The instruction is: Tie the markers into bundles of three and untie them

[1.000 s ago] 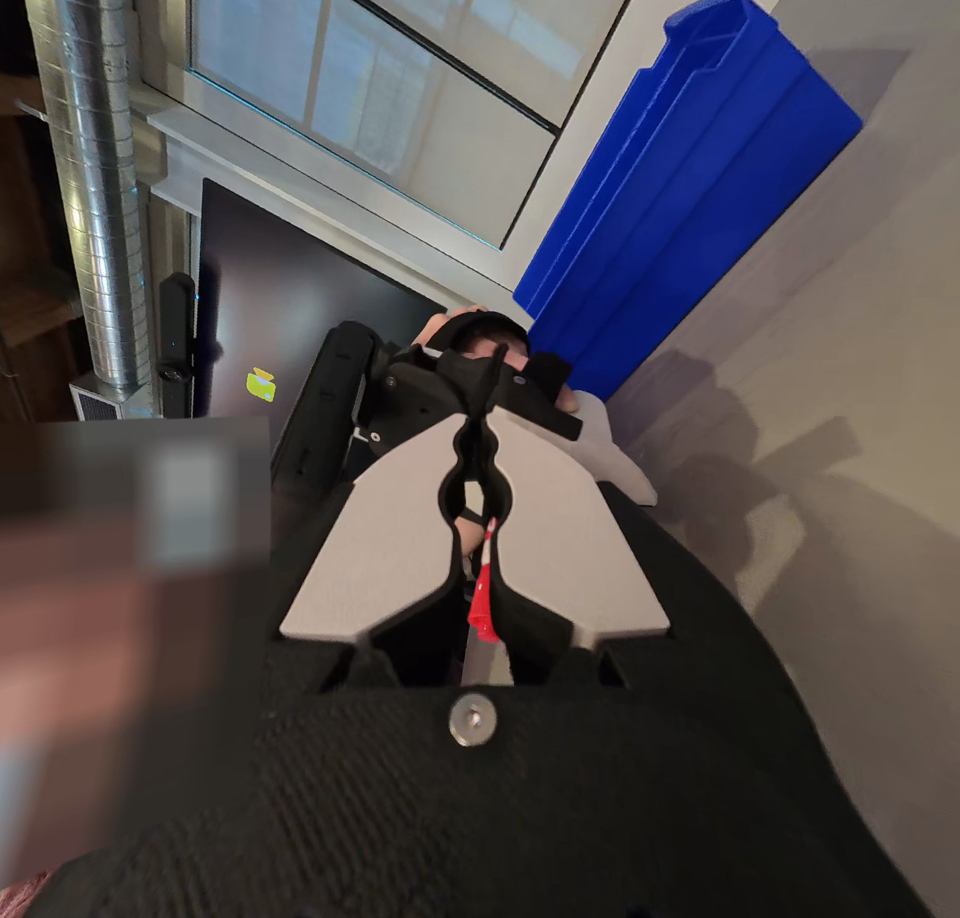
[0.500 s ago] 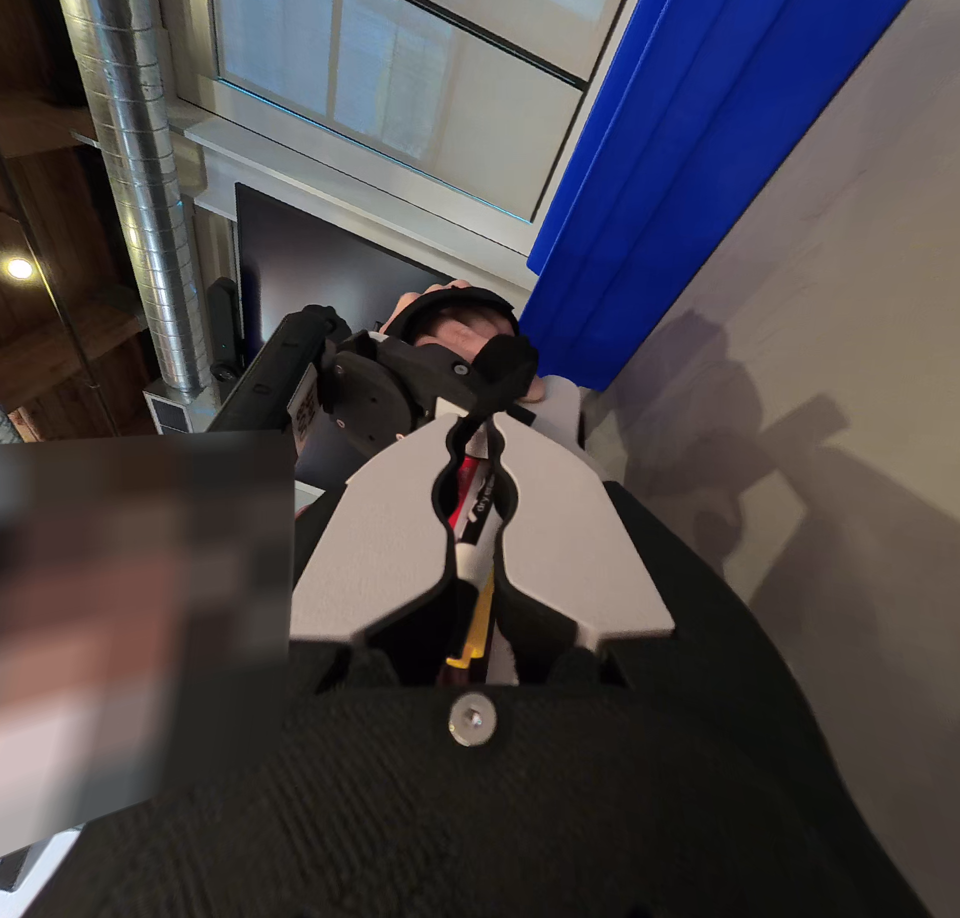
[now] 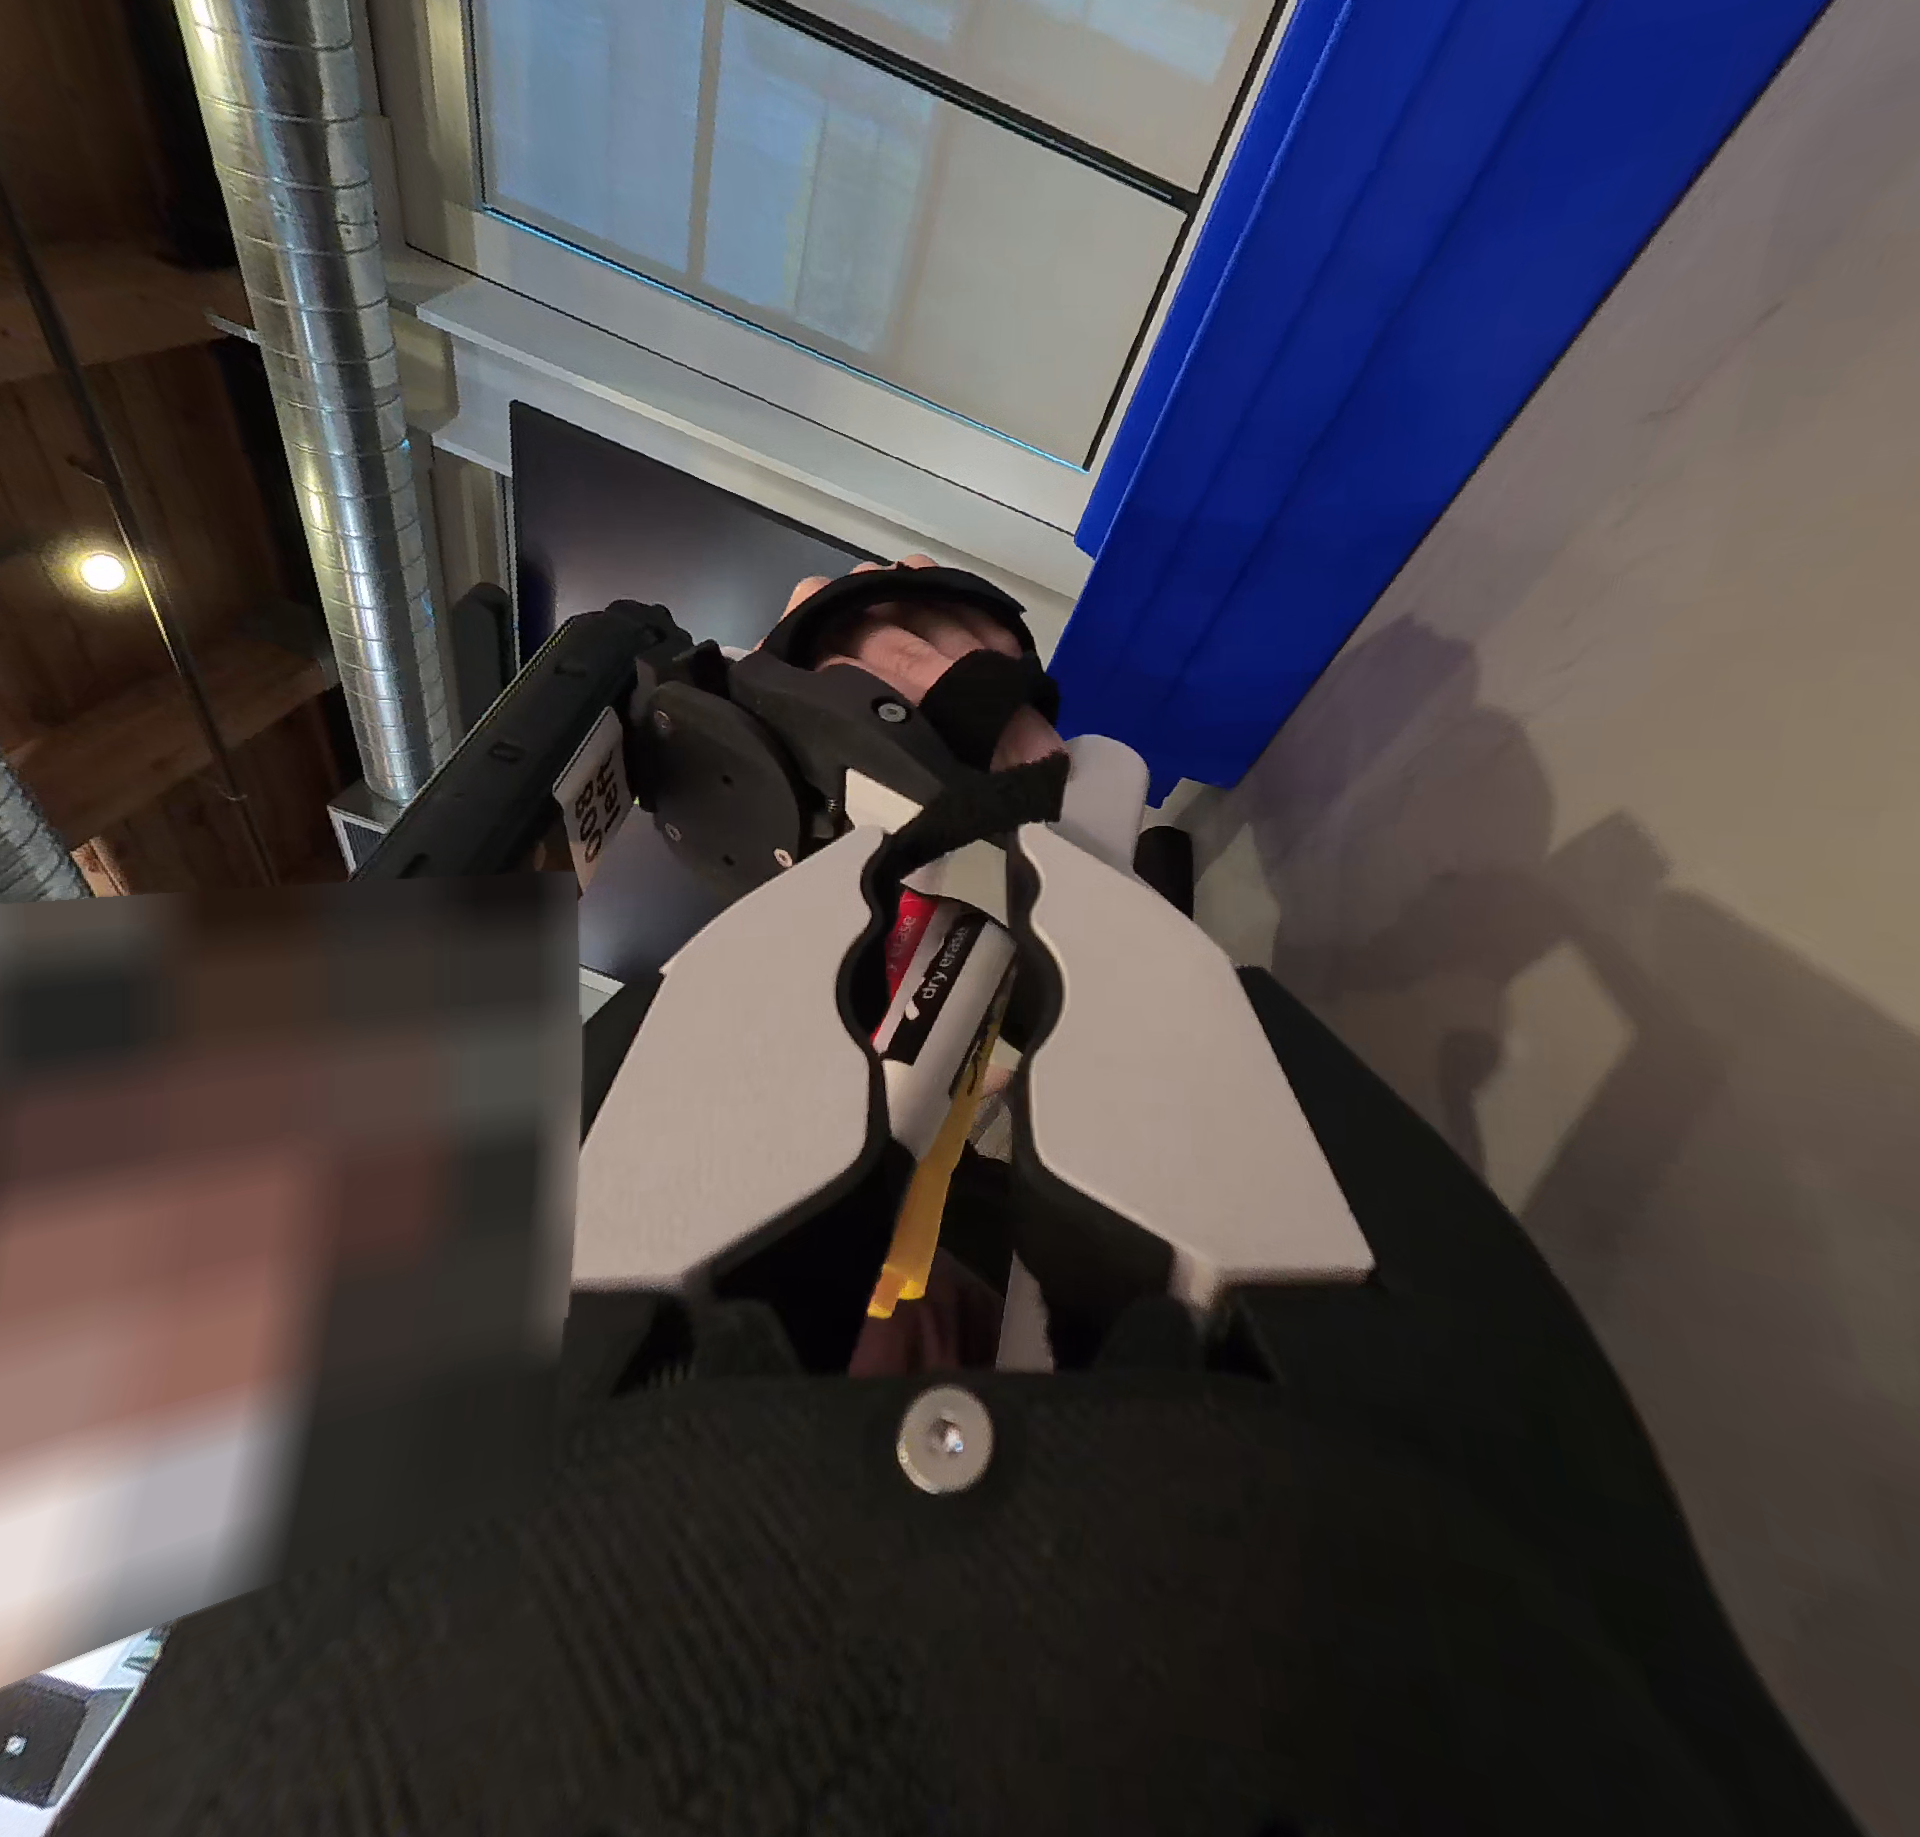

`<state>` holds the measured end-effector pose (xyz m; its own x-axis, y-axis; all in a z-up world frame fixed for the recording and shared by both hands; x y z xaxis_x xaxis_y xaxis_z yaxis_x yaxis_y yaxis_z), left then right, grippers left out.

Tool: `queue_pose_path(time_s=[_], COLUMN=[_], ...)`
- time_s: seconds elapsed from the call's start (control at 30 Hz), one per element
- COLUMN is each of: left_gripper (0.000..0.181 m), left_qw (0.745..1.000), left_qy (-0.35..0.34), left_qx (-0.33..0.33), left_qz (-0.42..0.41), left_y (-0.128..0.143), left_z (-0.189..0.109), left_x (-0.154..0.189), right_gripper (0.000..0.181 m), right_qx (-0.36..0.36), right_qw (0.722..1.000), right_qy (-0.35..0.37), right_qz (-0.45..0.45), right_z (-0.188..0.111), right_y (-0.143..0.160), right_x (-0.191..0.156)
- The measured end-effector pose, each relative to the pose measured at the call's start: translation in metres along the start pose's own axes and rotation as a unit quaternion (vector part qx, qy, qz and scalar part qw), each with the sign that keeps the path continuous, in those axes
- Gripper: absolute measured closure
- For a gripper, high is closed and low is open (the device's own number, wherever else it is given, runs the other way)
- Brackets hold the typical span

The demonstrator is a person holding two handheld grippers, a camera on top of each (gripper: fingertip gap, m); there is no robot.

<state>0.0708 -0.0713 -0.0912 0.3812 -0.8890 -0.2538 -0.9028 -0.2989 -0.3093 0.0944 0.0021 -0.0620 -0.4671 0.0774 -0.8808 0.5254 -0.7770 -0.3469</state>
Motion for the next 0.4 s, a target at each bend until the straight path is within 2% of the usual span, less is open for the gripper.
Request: queue_pose_path(time_s=[0.03,0.2,0.4], left_gripper=[0.139,0.139,0.139], left_qw=[1.0,1.0,0.999], left_qy=[0.0,-0.007,-0.03], left_qx=[-0.001,0.002,-0.01], left_qz=[0.0,-0.003,-0.008], left_y=[0.0004,0.001,0.0056], left_z=[0.0,-0.0034,-0.0063], left_x=[0.0001,-0.0017,-0.0075], right_gripper=[0.161,0.151,0.153], right_qx=[0.0,0.0,-0.024], right_qw=[1.0,1.0,0.999], right_qy=[0.001,-0.005,-0.001], right_qz=[0.0,-0.005,-0.022], right_z=[-0.0002,-0.0011,0.0018], right_y=[0.0002,0.0,0.0037], right_x=[0.0001,-0.0052,-0.0096])
Point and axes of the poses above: each gripper's, where its closed fingertips meet, z out along the fingers, y out of its underside, x = y × z across the jaws, the point moved 4 cm from there along -z, back along the fingers, and after that the axes turned 11 degrees about -y, right-handed, at the moved point
